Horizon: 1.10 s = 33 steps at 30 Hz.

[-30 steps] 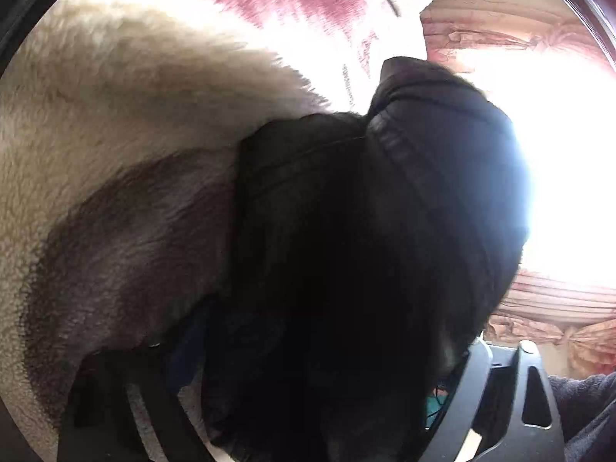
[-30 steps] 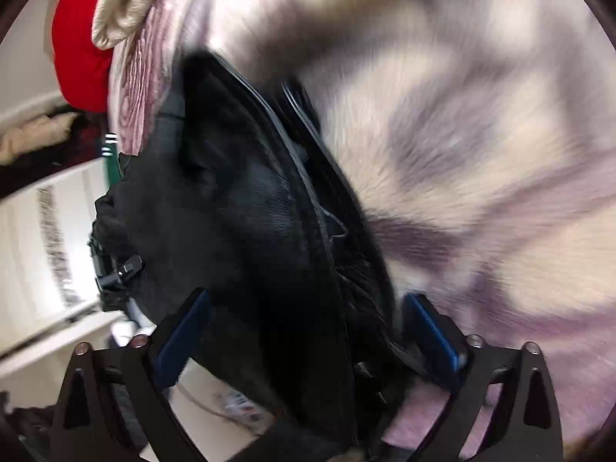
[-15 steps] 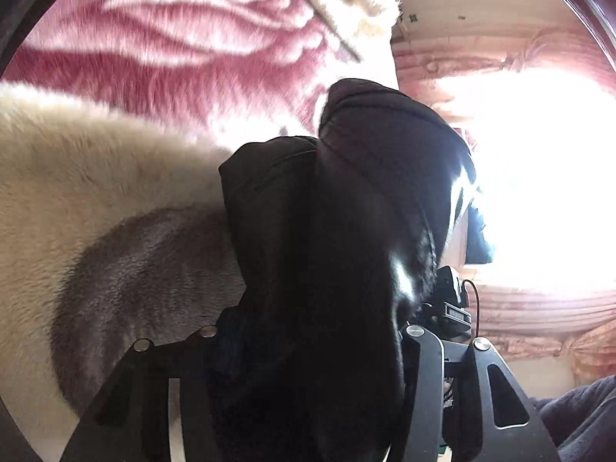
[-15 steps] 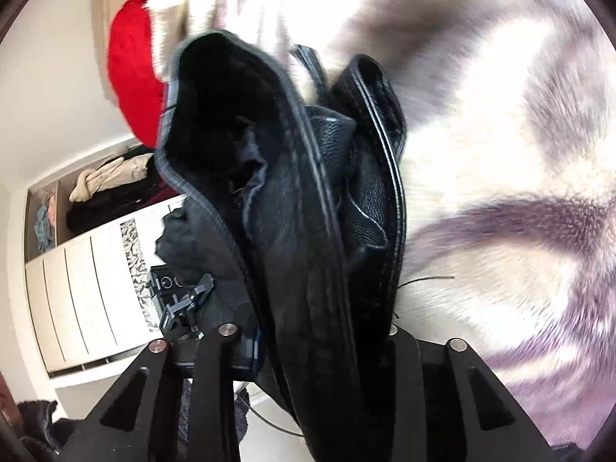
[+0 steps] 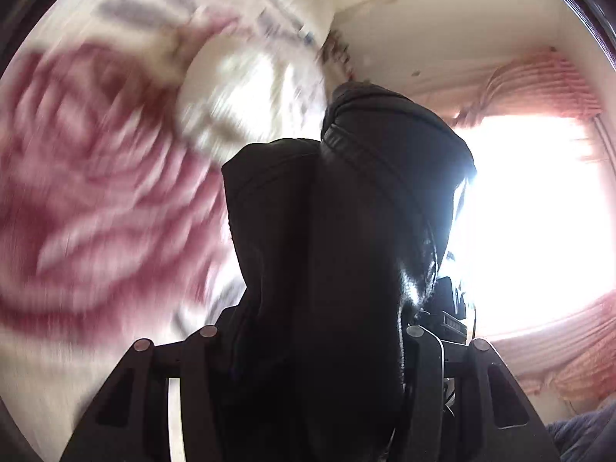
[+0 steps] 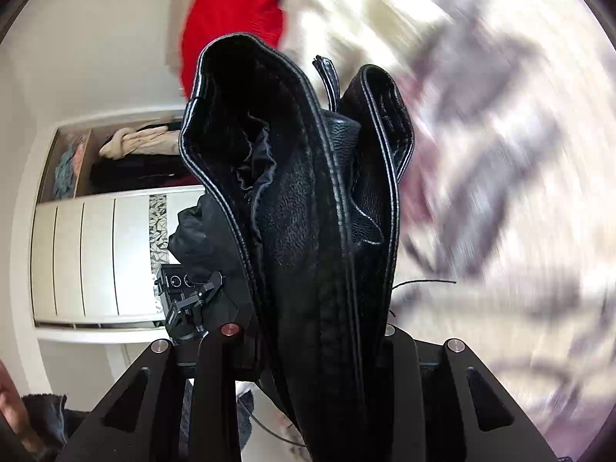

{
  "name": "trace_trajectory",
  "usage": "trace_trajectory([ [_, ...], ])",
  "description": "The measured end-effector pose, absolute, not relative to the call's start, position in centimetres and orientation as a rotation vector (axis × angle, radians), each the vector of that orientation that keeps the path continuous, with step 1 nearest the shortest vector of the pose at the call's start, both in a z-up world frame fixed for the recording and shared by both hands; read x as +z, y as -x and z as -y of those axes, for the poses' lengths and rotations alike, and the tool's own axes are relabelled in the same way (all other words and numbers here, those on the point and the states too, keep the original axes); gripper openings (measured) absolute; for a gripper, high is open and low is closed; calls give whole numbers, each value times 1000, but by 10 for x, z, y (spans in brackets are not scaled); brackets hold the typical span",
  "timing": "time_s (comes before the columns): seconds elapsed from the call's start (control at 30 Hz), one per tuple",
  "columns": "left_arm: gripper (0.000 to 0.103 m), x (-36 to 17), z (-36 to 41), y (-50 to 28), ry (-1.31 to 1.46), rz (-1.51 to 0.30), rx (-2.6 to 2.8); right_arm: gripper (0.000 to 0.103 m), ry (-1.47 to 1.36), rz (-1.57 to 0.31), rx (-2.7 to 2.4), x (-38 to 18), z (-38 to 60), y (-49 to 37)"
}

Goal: Fold large clothes

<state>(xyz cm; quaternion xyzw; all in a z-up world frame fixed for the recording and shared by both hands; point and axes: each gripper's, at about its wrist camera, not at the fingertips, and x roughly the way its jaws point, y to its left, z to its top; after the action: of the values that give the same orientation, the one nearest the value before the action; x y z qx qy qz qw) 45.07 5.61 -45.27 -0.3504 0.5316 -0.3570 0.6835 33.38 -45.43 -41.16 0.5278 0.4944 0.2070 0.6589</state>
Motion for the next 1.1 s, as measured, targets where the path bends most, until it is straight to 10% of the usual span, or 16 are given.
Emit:
trace_trajectory([
  [0.23,48,-456,-32,-620,821,-1054,-797,34,-1076,-1051,557,-374,518,-532],
  [0.47,49,-580,-18,-720,887,-1145,-740,34,-969,-1141,598,-439,544,-706],
  [0.63,75,-628,-14,-722,883,-1256,-726,35,-910,-1300,519,-519,555,-740],
  [0.87,82,-567,-15,-698,597,-1222,-515,89,-712,-1366,331,-520,557,-733],
  [0.93,103,-545,-10,-690,477,-1170,-431,89,-555,-1371,234,-500,549,-720],
  [1.1,103,-498,3,-665,317,-1077,-300,98,-290,-1329,13,-457,517,-680],
])
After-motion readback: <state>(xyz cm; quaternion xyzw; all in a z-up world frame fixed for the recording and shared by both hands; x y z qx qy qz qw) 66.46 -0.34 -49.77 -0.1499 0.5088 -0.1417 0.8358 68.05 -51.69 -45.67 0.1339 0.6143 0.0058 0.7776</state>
